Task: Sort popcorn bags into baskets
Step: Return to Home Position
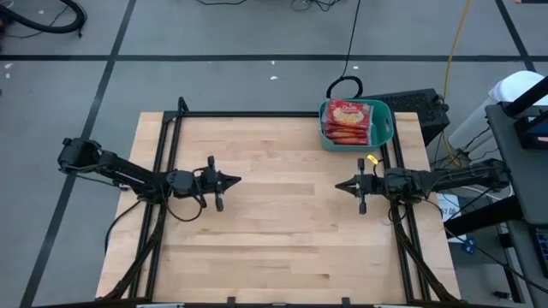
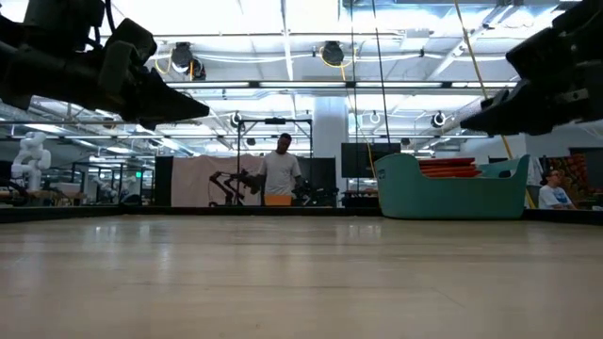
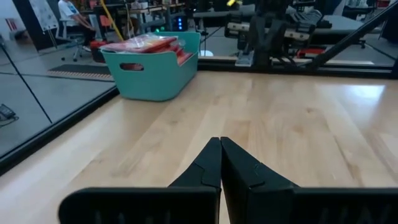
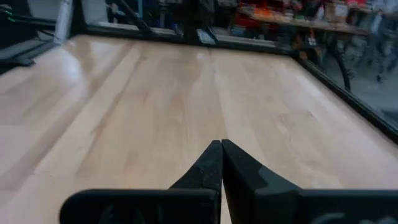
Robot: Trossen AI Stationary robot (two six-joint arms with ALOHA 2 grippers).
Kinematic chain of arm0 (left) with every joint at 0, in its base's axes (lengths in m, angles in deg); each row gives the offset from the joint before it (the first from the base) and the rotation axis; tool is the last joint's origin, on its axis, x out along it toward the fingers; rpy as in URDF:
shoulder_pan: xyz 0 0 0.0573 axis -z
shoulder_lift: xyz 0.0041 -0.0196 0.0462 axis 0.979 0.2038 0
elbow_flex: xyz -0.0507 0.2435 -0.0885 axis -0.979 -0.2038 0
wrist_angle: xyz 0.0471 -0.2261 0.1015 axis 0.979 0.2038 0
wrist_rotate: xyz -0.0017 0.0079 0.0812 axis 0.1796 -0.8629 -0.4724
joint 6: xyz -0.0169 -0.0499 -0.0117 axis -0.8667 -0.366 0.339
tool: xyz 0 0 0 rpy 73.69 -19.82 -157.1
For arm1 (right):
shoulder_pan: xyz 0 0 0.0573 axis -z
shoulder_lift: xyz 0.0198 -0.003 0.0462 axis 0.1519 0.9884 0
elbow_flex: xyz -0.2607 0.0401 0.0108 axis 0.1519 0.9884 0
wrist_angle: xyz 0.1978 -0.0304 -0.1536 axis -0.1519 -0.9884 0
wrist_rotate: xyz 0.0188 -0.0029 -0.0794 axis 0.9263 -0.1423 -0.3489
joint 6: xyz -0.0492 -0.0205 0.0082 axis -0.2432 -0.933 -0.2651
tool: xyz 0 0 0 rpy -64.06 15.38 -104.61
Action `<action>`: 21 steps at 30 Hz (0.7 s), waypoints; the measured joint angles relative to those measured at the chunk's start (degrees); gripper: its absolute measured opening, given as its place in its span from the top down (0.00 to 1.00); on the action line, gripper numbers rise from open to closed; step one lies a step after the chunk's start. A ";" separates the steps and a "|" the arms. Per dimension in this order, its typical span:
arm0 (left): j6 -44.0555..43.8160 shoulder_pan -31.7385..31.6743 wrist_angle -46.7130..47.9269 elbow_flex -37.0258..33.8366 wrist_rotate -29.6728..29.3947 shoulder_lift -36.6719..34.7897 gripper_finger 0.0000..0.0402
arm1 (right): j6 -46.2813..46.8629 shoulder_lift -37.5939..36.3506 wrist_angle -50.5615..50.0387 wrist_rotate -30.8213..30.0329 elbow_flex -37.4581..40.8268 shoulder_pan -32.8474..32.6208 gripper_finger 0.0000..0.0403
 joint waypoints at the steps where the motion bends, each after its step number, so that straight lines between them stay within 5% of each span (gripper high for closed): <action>1: 0.00 0.00 0.02 -0.02 0.00 -0.18 0.99 | 0.39 -0.47 -0.46 -1.32 0.50 -0.48 1.00; 10: 0.45 0.65 0.04 -0.04 0.57 -0.21 0.99 | -1.52 -5.73 -2.15 -0.03 0.74 -2.25 1.00; 21: 0.66 4.15 0.19 -0.04 0.68 -0.21 0.99 | -2.32 -21.25 -7.31 1.68 0.80 -5.65 1.00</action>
